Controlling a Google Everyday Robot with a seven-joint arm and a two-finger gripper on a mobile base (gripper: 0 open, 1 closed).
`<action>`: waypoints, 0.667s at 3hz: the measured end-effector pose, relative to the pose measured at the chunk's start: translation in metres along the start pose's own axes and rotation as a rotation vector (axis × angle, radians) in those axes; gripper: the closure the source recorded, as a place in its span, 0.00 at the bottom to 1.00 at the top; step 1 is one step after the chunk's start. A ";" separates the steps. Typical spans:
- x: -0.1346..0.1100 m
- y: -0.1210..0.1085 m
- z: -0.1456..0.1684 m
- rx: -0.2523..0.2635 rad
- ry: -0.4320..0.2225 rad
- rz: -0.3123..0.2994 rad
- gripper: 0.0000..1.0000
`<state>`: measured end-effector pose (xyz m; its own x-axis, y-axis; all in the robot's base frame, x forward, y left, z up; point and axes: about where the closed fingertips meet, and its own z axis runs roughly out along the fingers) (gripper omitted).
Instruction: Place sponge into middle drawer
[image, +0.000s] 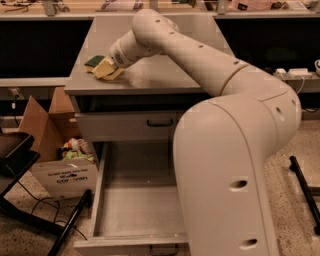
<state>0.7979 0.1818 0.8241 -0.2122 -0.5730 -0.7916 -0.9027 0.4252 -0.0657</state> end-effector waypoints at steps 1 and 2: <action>-0.004 -0.001 -0.003 0.000 0.003 0.000 1.00; 0.015 -0.008 -0.052 0.014 0.046 -0.005 1.00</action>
Offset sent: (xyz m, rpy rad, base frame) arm -0.0386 -0.1295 0.0533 -0.1071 0.0083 -0.0390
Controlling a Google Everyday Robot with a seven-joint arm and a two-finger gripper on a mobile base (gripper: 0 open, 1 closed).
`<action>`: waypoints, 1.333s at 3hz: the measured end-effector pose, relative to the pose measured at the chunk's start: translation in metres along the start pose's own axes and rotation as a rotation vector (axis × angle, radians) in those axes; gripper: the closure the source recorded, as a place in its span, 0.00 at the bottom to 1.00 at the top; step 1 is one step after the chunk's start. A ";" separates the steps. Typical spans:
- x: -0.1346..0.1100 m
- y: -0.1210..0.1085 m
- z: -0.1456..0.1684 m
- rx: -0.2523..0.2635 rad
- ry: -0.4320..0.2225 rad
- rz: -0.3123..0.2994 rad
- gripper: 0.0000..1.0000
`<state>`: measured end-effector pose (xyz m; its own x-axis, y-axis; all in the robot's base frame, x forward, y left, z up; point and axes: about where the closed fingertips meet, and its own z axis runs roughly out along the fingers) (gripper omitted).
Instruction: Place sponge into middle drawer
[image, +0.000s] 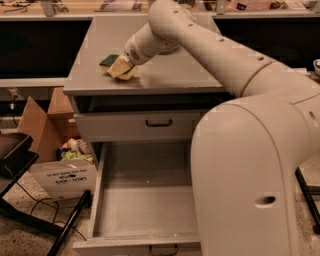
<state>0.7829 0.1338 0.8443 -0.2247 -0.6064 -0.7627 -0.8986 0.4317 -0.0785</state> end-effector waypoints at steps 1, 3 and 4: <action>0.015 0.003 -0.069 0.058 0.018 0.021 1.00; 0.070 0.070 -0.131 0.119 0.047 0.086 1.00; 0.094 0.102 -0.115 0.170 0.022 0.127 1.00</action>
Offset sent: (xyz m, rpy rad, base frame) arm -0.1723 -0.1275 -0.0096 -0.1203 0.1209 -0.1593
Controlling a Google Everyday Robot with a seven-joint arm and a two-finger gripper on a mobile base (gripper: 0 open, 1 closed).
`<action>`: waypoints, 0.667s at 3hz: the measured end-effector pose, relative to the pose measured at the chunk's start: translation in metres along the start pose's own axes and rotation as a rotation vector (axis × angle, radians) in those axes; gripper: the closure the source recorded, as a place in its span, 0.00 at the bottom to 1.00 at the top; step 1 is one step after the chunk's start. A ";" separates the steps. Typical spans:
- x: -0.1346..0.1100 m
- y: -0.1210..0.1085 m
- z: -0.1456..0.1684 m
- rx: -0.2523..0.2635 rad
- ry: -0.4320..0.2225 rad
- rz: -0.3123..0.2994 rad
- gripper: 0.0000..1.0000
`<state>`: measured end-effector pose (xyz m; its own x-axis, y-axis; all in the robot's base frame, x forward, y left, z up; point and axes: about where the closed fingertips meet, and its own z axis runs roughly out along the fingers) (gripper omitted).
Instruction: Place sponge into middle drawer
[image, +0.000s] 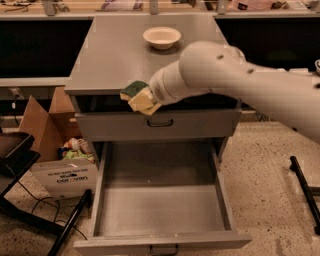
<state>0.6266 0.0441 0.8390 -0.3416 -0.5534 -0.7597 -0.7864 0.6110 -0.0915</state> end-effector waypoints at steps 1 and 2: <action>0.038 0.032 0.034 0.024 0.005 0.050 1.00; 0.106 0.056 0.093 0.017 0.070 0.059 1.00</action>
Offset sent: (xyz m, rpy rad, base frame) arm -0.1479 0.0379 -0.4222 -0.1274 0.5121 -0.2362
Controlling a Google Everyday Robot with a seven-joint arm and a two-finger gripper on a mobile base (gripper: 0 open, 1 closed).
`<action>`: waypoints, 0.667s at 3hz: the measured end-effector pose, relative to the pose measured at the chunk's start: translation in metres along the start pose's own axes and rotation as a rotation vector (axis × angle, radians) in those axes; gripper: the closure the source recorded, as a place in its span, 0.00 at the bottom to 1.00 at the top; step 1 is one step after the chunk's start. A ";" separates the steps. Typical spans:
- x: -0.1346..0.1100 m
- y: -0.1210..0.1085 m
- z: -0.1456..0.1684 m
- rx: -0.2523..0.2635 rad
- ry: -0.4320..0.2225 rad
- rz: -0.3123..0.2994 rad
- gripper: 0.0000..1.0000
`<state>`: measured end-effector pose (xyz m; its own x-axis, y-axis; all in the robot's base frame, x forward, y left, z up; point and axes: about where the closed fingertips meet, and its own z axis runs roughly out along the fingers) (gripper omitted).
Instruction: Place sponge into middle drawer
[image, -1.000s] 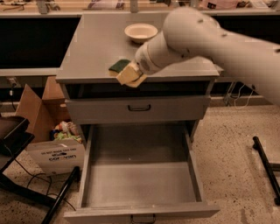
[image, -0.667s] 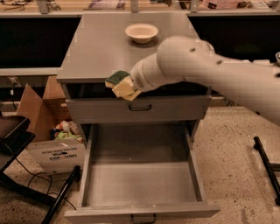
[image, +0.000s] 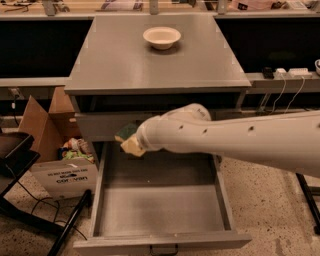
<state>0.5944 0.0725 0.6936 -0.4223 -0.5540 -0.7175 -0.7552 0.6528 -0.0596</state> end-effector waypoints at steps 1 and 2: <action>0.087 0.018 0.050 -0.026 0.124 0.102 1.00; 0.167 0.051 0.091 -0.060 0.242 0.264 1.00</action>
Offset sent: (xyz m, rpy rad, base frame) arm -0.1361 0.0186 -0.3130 -0.0184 0.5353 -0.2923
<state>0.5311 0.0603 0.5081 -0.7075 -0.4815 -0.5174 -0.6294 0.7622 0.1514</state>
